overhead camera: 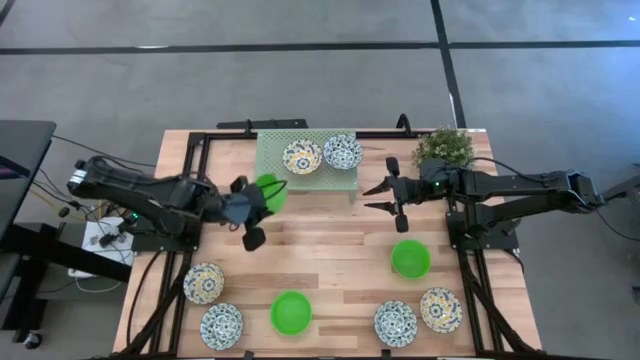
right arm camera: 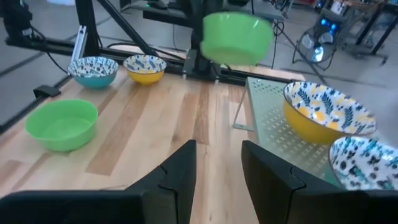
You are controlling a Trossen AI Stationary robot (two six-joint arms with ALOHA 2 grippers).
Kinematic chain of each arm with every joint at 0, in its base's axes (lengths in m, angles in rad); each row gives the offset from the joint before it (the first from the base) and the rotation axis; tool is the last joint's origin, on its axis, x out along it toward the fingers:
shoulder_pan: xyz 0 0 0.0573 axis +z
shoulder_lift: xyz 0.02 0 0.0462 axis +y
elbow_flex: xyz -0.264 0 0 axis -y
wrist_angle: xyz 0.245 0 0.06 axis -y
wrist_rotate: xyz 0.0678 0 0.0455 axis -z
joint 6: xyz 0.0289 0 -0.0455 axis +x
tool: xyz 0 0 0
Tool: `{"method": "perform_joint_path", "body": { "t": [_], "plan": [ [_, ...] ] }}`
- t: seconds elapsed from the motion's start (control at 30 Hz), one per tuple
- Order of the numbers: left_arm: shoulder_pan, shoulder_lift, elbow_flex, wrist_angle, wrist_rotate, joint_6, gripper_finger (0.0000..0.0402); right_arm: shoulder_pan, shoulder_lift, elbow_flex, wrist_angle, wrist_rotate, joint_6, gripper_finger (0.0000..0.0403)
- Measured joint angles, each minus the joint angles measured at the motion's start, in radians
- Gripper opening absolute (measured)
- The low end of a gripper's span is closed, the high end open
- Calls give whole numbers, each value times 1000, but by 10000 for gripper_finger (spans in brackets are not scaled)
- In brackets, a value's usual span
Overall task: Pick & Place Mini bowls
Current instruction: Put the top left green bowl on the shelf
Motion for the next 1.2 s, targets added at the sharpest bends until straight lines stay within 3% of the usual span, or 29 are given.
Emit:
{"method": "perform_joint_path", "body": {
  "t": [0.23, 0.47, 0.6, 0.77, 0.93, 1.2],
  "plan": [
    [160, 25, 63, -215, 3, 220, 7, 1, 38, 0, -4, 0, 61, 123],
    [335, 89, 64, -218, 40, 468, 7, 1, 118, 0, 2, 0, 61, 123],
    [441, 154, 64, -218, 137, 519, 8, 0, 147, 0, 10, 0, 61, 123],
    [542, 214, 64, -214, 148, 524, 8, 0, 152, 0, 58, 0, 60, 123],
    [579, 226, 65, -204, 143, 565, 8, 0, 145, 0, 62, 0, 19, 123],
    [541, 226, 65, -193, 188, 644, 9, -20, 147, 0, 60, 0, -29, 123]
  ]
}}
